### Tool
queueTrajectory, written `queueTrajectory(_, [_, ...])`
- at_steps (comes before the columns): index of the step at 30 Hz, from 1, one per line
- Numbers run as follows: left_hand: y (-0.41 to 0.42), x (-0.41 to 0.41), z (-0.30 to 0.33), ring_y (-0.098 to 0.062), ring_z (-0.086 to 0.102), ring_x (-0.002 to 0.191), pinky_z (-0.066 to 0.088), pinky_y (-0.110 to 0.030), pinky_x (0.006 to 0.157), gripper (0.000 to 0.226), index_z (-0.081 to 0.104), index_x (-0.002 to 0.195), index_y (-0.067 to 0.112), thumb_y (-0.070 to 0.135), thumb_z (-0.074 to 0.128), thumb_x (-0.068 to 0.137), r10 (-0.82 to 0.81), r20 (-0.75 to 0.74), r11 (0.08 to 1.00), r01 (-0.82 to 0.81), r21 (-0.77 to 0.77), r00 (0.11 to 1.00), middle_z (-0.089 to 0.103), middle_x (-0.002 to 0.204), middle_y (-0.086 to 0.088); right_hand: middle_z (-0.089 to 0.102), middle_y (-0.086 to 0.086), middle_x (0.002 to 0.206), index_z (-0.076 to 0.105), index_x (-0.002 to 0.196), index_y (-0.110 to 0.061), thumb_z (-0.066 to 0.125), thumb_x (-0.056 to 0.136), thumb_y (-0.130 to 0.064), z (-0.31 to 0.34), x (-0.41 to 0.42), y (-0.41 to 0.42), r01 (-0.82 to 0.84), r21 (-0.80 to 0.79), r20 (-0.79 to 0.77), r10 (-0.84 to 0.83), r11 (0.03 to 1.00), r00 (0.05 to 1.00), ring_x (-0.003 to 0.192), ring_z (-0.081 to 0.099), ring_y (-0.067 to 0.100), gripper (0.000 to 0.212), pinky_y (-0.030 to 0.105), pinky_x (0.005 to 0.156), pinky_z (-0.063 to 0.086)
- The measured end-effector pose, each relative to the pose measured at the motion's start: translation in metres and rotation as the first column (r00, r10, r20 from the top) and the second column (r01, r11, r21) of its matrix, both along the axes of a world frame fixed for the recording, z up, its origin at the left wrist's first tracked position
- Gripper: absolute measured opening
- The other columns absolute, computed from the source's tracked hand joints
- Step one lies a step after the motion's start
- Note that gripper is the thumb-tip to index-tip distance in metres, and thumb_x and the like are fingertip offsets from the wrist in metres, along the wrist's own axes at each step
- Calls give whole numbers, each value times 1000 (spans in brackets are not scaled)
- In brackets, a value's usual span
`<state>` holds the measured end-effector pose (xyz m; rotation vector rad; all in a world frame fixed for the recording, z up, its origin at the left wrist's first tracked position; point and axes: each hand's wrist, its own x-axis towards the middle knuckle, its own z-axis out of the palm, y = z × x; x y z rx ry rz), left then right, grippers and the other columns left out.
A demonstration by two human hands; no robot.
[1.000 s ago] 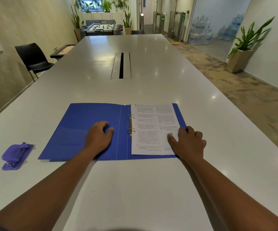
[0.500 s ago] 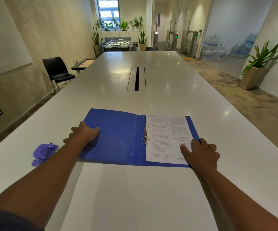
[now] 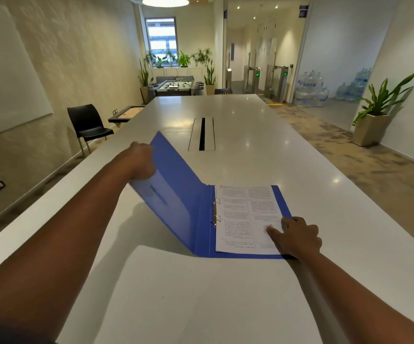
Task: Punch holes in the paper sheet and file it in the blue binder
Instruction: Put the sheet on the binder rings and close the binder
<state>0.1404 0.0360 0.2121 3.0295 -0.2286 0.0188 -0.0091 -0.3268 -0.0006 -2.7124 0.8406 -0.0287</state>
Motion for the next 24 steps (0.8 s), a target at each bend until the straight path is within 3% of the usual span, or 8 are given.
queueTrajectory(2, [-16, -8, 13, -38, 57, 115, 53, -42, 84, 37, 56, 131, -3, 4, 49, 96, -74, -2, 973, 71, -218, 997, 55, 130, -23, 55, -4, 130, 55, 106, -33, 50, 85, -76, 1, -1, -2, 7, 38, 16, -8, 999, 1000, 117, 50, 30, 48, 44, 92, 49])
queueTrajectory(4, [-37, -27, 24, -31, 65, 98, 54, -32, 63, 28, 61, 125, 1, 6, 50, 99, -166, -41, 863, 125, -489, 985, 63, 116, -16, 61, -7, 112, 50, 86, -27, 52, 82, -73, 3, -3, -3, 37, 130, 81, -47, 991, 996, 107, 53, 29, 46, 44, 90, 50])
queueTrajectory(8, [-78, -62, 27, -19, 70, 83, 55, -21, 58, 48, 38, 155, 24, 35, 45, 108, -347, -79, 607, 160, -779, 935, 50, 133, 5, 66, -7, 90, 54, 82, -23, 36, 81, -76, 5, -5, -9, 43, 304, 169, -99, 952, 981, 92, 59, 28, 56, 44, 86, 50])
queueTrajectory(10, [-94, -69, 12, -20, 74, 82, 56, -21, 62, 53, 34, 157, 23, 41, 41, 108, -404, -55, 583, 210, -785, 913, 49, 147, 0, 68, -6, 91, 58, 90, -24, 24, 83, -82, 5, -7, -18, 11, 396, 191, -94, 918, 977, 91, 63, 25, 68, 46, 88, 51])
queueTrajectory(13, [-111, -67, -28, -22, 74, 94, 59, -30, 77, 56, 31, 159, 22, 44, 39, 108, -462, -110, 626, 236, -743, 880, 49, 154, -5, 74, -1, 101, 65, 98, -26, 26, 100, -70, 20, -15, -21, -75, 586, 269, -107, 807, 957, 93, 70, 24, 59, 50, 95, 53])
queueTrajectory(17, [-125, -69, -87, -26, 60, 125, 47, -43, 107, 47, 49, 149, 16, 37, 47, 107, -496, -144, 753, 341, -563, 856, 57, 145, -4, 69, 1, 112, 62, 105, -21, 38, 100, -67, 36, -24, -26, -73, 908, 213, -304, 413, 929, 100, 68, 23, 51, 42, 90, 53])
queueTrajectory(20, [-125, -69, -131, -30, 61, 118, 47, -44, 104, 32, 65, 125, 12, 33, 52, 104, -515, -157, 790, 395, -468, 843, 67, 122, -2, 73, 7, 123, 61, 130, -18, 47, 86, -82, 31, -26, -40, -83, 975, 146, -320, 204, 936, 105, 73, 31, 79, 48, 93, 56])
queueTrajectory(24, [-129, -69, -171, -25, 41, 139, 37, -44, 111, 37, 59, 136, 36, 43, 54, 100, -454, -104, 872, 418, -253, 885, 55, 146, 15, 64, -3, 99, 58, 109, -23, 69, 75, -77, 27, -24, -50, -90, 962, 175, -331, 256, 927, 80, 66, 13, 64, 33, 76, 51])
